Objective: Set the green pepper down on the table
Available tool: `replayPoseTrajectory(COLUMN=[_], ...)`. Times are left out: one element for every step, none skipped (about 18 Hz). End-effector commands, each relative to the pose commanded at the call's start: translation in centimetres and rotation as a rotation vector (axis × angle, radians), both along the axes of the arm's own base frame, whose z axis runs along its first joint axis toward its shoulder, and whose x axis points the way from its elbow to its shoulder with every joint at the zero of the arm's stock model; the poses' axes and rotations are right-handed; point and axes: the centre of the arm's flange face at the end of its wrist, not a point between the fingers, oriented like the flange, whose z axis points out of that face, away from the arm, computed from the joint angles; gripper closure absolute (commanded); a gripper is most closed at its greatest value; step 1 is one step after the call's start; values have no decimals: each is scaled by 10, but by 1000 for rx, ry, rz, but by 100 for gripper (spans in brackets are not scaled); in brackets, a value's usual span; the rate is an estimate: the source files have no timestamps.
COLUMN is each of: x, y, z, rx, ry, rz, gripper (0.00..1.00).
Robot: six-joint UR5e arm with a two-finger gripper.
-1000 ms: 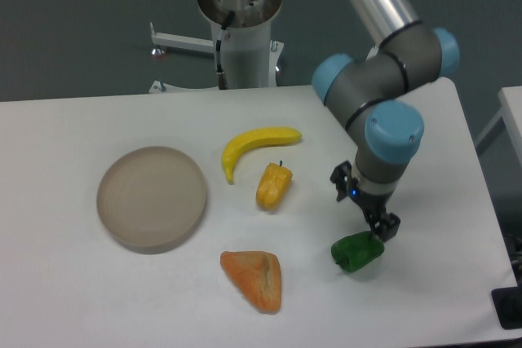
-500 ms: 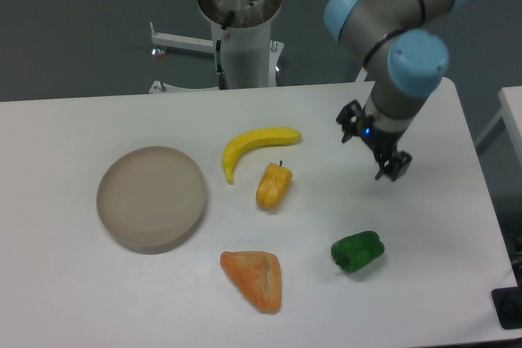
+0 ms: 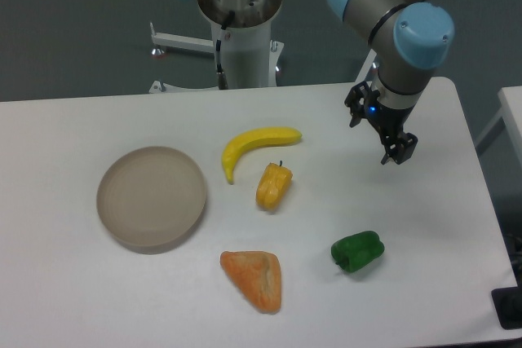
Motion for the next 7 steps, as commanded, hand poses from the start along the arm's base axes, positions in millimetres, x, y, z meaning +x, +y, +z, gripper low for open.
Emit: replayPoseTrajectory(x=[-1,-1,0,-1,0,-1,-1], y=[0,1,1,1,2,1,1], z=[-2,-3,-2,-2,-2,-3,-3], rx=[-3,-4,-3,-3,-1,-3,-2], ry=[-1,-3,-1,-1,-1,-1,-2], rz=[0,0,-2,0,-2,0,0], gripper=[0,0,0,0,0,0,0])
